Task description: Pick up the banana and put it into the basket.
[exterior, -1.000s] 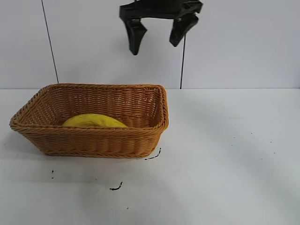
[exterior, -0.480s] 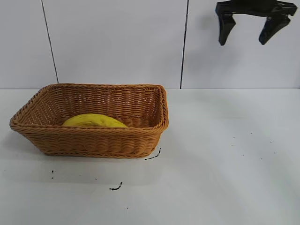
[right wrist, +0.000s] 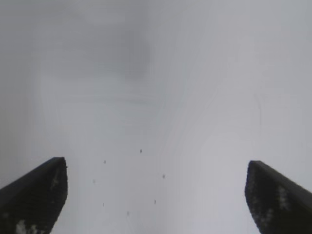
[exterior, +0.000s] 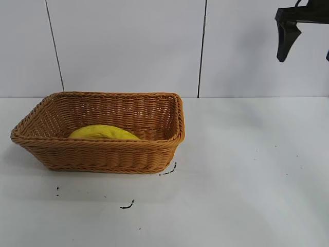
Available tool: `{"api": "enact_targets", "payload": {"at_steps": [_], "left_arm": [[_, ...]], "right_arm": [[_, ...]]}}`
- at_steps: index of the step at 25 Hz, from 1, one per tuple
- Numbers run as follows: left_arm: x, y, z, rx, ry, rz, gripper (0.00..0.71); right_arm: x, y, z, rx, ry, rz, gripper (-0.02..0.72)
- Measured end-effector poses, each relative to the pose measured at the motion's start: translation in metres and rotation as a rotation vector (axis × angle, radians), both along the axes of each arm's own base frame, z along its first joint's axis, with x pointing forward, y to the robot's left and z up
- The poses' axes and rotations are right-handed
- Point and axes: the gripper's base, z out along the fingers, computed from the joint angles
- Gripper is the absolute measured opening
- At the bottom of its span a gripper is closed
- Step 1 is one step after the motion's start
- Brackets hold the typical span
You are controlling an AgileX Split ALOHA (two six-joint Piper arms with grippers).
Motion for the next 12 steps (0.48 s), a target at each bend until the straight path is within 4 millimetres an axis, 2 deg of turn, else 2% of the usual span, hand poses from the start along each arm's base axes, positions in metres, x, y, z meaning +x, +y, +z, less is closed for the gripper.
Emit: {"api": "enact_targets", "payload": {"at_steps": [7,12], "left_arm": [[0.0,0.0,0.0,0.0,0.0,0.0,0.69],[0.0,0.0,0.0,0.0,0.0,0.0,0.69]], "right_arm": [[-0.103,0.005,0.005,0.018,0.006,-0.003,0.692],[-0.163,0.008,0.012,0.019,-0.081,-0.003,0.692]]}}
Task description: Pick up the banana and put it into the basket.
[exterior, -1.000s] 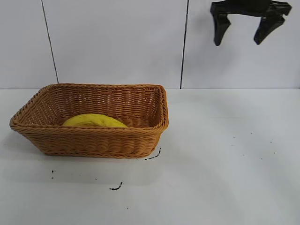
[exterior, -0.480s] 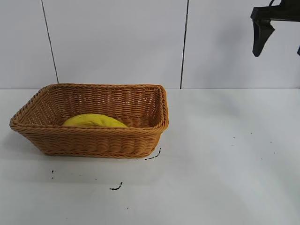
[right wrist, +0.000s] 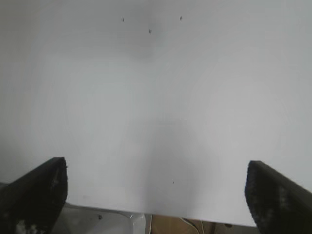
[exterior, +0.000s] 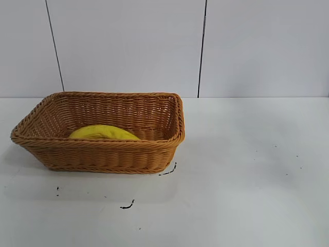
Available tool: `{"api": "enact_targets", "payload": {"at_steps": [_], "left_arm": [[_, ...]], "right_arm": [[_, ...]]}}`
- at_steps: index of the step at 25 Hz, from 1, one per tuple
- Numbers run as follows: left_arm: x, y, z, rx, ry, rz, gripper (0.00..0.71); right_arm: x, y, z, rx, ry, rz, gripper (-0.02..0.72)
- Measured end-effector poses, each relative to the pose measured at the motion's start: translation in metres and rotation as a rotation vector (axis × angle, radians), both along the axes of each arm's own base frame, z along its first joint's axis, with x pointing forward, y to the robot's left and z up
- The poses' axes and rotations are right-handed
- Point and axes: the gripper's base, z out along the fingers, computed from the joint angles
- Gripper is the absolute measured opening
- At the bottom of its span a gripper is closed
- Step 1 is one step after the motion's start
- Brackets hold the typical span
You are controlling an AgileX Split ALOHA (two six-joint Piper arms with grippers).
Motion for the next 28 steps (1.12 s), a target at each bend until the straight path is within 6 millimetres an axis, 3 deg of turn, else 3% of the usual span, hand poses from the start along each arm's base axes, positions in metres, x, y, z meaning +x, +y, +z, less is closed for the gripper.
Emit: {"api": "enact_targets", "payload": {"at_steps": [5,12,18,28], "left_arm": [[0.0,0.0,0.0,0.0,0.0,0.0,0.69],[0.0,0.0,0.0,0.0,0.0,0.0,0.69],[0.0,0.0,0.0,0.0,0.0,0.0,0.69],[0.0,0.0,0.0,0.0,0.0,0.0,0.69]], "right_arm": [[-0.053,0.002,0.004,-0.006,-0.164,-0.002,0.692],[-0.103,0.003,-0.014,-0.017,-0.461,-0.015,0.692],[-0.126,0.004,-0.021,-0.016,-0.569,-0.023,0.692],[-0.139,0.005,-0.017,-0.008,-0.66,-0.027,0.692]]}}
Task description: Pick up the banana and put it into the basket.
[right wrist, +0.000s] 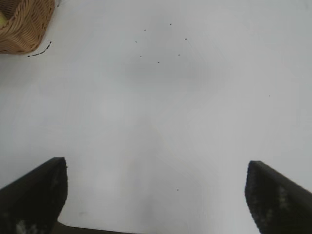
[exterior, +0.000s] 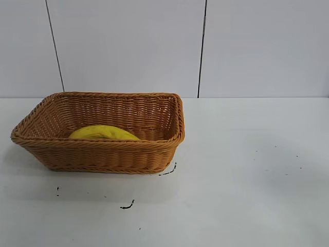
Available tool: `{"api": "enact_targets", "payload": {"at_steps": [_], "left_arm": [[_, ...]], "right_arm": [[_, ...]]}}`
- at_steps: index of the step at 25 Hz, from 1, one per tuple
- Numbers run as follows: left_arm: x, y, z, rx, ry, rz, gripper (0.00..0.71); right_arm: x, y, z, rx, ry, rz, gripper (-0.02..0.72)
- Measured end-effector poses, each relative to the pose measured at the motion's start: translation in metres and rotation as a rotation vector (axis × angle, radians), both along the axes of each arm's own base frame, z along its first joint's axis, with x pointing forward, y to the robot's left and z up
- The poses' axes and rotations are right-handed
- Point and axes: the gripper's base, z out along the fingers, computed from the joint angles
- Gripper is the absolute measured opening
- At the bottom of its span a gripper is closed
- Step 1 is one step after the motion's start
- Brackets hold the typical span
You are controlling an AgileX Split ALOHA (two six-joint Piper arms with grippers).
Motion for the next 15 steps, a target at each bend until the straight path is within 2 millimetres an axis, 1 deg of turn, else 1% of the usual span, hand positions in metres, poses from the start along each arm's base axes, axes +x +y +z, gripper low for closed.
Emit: {"api": "enact_targets", "payload": {"at_steps": [6,10,15], "left_arm": [[0.0,0.0,0.0,-0.001,0.0,0.0,0.69],[0.0,0.0,0.0,-0.001,0.0,0.0,0.69],[0.0,0.0,0.0,-0.001,0.0,0.0,0.69]], "right_arm": [[-0.012,0.002,0.002,0.004,-0.074,0.075,0.692],[-0.018,0.0,0.002,0.008,-0.112,0.064,0.692],[-0.035,-0.001,0.003,0.008,-0.221,0.059,0.692]]}}
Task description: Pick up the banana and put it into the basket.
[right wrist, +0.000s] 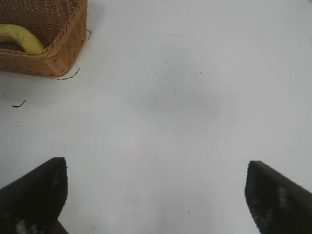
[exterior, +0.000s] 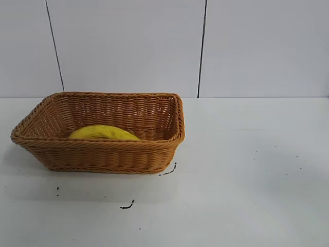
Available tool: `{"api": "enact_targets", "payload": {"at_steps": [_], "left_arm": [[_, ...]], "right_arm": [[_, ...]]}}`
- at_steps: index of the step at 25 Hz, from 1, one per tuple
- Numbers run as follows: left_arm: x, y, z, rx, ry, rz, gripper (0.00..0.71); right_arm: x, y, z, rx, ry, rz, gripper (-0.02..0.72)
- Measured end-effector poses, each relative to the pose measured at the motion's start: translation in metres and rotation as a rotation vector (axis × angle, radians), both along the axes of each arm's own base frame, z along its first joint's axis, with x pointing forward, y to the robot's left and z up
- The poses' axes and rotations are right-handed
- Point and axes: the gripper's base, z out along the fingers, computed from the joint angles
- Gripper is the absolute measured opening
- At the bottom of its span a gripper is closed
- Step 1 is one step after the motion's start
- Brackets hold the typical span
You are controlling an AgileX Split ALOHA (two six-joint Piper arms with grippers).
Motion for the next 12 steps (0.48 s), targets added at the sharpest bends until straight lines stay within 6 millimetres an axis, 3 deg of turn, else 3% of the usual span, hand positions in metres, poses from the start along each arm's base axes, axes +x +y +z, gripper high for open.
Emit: {"api": "enact_targets", "payload": {"at_steps": [12], "left_arm": [[0.0,0.0,0.0,0.0,0.0,0.0,0.69]], "right_arm": [[-0.0009,-0.0006,0.0,-0.006,-0.006,-0.004,0.692]]}}
